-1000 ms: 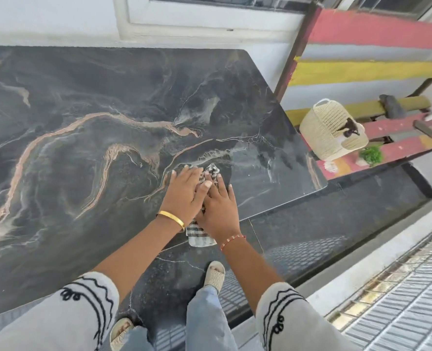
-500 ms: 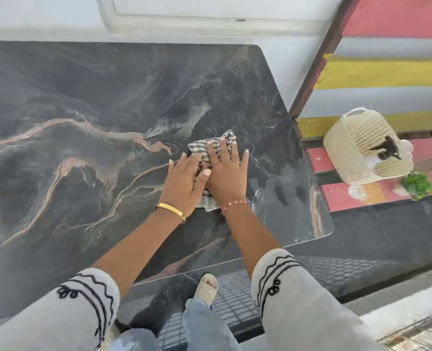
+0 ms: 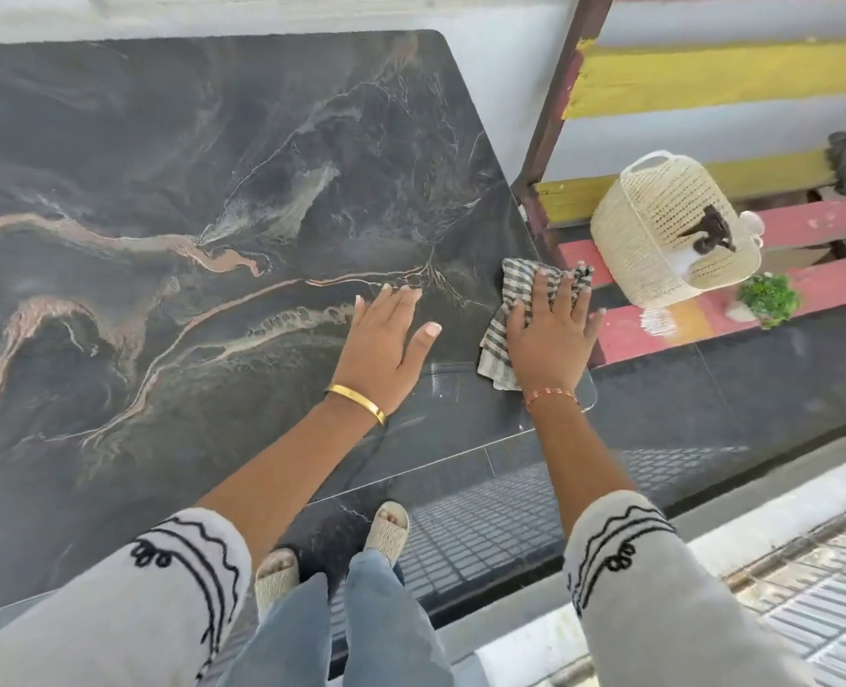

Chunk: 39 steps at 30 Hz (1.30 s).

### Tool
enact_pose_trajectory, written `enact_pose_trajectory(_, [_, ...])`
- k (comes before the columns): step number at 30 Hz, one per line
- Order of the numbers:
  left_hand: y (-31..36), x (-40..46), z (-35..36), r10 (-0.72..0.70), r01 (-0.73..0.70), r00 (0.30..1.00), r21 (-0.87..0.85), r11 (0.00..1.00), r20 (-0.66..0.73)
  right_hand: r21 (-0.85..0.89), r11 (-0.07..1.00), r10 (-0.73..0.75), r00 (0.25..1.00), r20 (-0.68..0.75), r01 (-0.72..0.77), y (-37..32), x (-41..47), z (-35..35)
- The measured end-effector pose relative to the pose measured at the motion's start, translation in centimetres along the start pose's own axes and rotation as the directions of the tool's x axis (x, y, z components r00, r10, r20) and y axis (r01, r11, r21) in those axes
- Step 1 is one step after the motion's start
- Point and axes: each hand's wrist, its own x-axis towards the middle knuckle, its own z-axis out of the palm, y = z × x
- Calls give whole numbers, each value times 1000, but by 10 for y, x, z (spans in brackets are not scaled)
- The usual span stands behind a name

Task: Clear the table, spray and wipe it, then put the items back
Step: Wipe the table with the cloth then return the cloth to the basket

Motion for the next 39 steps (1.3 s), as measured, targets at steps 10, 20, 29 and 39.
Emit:
enact_pose_trajectory(10, [-40, -62, -28, 30, -31, 998, 23, 999, 55, 43, 994, 99, 995, 19, -100, -62, -104, 9])
enact_pose_trajectory(20, [-102, -112, -88, -92, 99, 993, 102, 990, -73, 9, 965, -261, 964, 59, 261, -192, -169, 13])
enact_pose_trajectory(29, [-62, -101, -78, 0, 1, 1000, 28, 1000, -12, 14, 930, -367, 928, 70, 367, -136, -203, 18])
enact_pose_trajectory(39, [-9, -73, -32, 156, -161, 981, 36, 986, 116, 69, 996, 54, 995, 81, -59, -17, -139, 4])
